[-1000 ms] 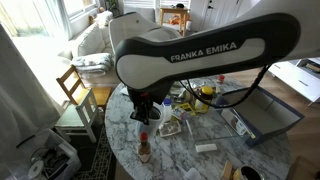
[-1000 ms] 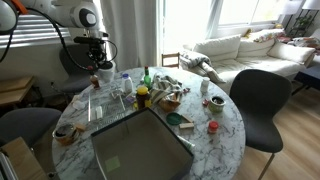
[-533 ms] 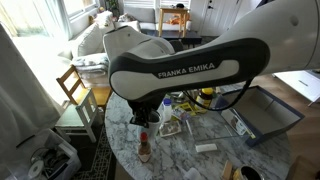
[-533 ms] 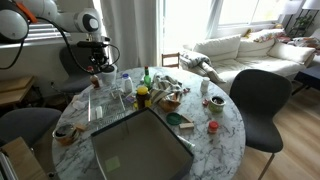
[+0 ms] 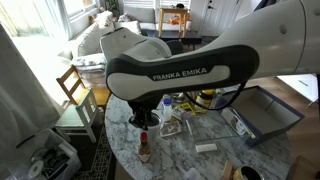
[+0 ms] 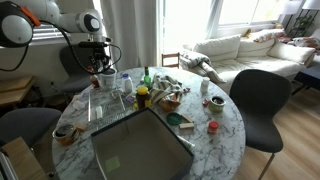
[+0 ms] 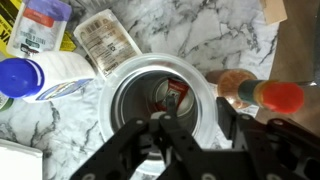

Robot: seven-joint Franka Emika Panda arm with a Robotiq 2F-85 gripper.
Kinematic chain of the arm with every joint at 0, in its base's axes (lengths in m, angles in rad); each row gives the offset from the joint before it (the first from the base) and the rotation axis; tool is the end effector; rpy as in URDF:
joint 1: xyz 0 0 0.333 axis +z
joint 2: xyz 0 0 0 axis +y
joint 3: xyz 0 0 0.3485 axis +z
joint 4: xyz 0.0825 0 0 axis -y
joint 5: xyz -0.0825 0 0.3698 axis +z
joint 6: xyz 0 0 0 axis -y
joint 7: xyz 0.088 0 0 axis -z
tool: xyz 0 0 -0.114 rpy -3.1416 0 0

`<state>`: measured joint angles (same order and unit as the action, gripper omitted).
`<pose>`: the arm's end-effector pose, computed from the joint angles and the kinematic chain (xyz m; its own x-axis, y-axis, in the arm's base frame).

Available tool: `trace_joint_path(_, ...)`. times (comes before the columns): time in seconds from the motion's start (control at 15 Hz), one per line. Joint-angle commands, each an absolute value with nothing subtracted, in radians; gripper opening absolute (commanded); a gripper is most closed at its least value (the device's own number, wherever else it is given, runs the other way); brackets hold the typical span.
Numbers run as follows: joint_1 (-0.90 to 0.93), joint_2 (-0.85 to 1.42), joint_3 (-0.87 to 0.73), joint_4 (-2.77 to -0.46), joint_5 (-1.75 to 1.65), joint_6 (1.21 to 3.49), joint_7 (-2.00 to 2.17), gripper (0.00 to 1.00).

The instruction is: Remove the clear box from the blue box, then move the clear cup to the left

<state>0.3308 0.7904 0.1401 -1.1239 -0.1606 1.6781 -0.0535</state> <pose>0.6810 0.2925 0.3445 0.8418 0.4883 -0.2301 0.5095 -0.8596 0.0399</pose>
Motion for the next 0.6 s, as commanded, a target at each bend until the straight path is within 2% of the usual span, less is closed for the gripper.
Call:
trace_joint_path(0.0, 0.333, 0.806, 0.133, -1.092, -0.164, 1.655, -0.045, 0.78)
trace_joint_path(0.2, 0.326, 0.789, 0.128, -1.096, -0.163, 1.664, -0.036, 0.99)
trace_joint_path(0.53, 0.321, 0.743, 0.108, -1.105, -0.164, 1.678, 0.004, 1.0)
